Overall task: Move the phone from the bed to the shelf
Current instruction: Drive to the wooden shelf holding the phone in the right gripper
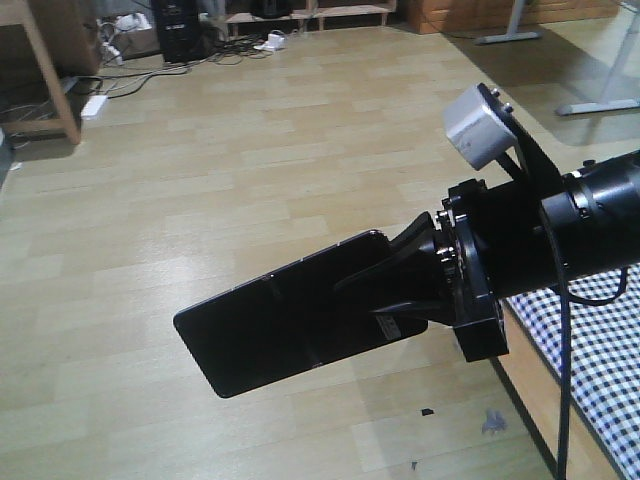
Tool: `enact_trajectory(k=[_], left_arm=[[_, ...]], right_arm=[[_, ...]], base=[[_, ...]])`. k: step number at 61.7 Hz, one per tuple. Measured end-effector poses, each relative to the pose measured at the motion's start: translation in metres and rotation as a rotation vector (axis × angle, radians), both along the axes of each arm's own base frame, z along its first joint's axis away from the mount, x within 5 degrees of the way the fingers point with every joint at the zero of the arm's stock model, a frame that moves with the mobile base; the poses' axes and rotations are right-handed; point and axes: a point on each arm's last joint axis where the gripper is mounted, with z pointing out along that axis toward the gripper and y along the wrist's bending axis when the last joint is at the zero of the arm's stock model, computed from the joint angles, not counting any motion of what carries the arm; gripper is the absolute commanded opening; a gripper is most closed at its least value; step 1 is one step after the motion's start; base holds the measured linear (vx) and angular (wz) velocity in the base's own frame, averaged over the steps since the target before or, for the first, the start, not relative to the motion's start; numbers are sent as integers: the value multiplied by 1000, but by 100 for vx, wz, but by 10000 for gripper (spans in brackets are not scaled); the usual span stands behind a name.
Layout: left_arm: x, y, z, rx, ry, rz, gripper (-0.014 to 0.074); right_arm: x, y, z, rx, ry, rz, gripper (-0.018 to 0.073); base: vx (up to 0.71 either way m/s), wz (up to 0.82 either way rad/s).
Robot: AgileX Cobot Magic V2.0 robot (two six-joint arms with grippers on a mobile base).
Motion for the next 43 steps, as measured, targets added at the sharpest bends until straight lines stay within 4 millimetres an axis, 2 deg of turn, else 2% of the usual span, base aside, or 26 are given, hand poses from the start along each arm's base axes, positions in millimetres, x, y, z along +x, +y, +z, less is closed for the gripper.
enact_trajectory(k=[43], left_arm=[[0,0,0,0,0,0,1]], right_arm=[[0,0,0,0,0,0,-2]], base=[[0,7]])
